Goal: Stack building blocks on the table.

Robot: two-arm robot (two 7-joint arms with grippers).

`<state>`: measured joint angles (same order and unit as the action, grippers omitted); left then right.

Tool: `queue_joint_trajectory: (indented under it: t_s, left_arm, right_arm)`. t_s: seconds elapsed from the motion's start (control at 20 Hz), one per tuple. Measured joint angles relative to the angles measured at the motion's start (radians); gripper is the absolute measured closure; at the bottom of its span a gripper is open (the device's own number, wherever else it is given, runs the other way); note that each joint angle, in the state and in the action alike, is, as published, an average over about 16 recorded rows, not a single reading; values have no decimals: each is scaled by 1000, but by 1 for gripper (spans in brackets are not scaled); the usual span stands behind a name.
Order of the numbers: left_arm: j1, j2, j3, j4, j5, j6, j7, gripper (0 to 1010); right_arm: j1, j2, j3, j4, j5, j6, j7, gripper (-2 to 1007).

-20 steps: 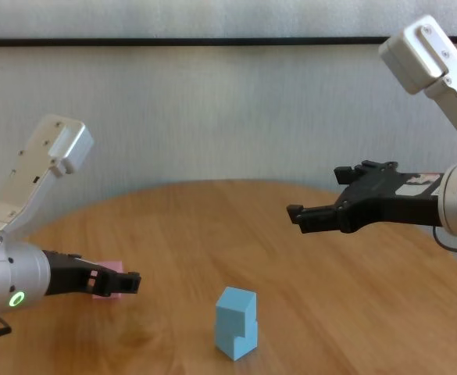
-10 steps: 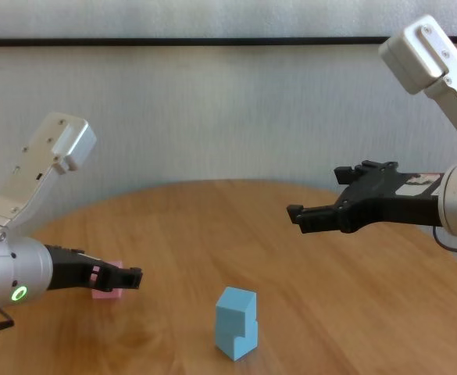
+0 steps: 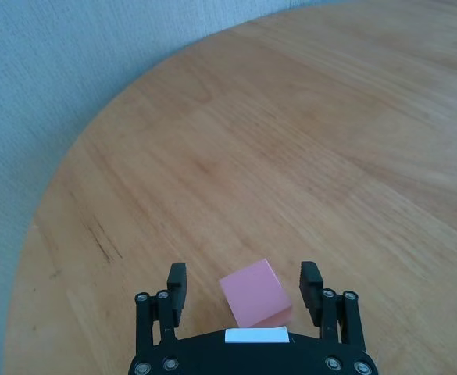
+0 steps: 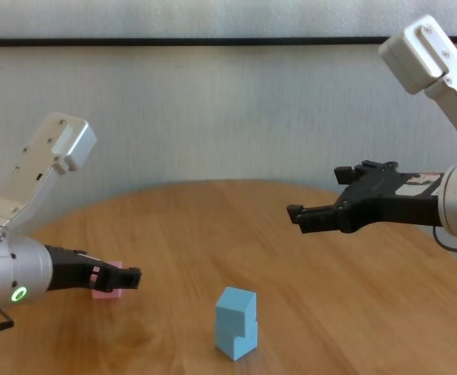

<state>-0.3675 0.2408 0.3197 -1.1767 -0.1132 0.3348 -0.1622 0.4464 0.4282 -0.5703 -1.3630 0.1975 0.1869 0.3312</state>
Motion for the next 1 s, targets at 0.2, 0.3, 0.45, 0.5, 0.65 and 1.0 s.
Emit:
queue_joint_trajectory:
  t_s: [0.2,0.3,0.45,0.5,0.65,1.0]
  left_arm:
    - [1,1,1,-2,-1,1,0,179]
    - [2,1,1,-3,-1,1,1,238]
    - [2,1,1,-4,-2,2,1,342]
    - [2,1,1,-4,-2,2,1,375]
    - [2,2,1,-4,-2,2,1,465]
    - [6,9,3,-15,-2,-2,-17,587]
  right_arm:
    - [0,0,0,0,0,0,0,4]
    - [0,0,0,0,0,0,0,4]
    - [0,0,0,0,0,0,0,4]
    - [0,0,0,0,0,0,0,4]
    - [0,0,0,0,0,0,0,4]
    - [0,0,0,0,0,0,0,4]
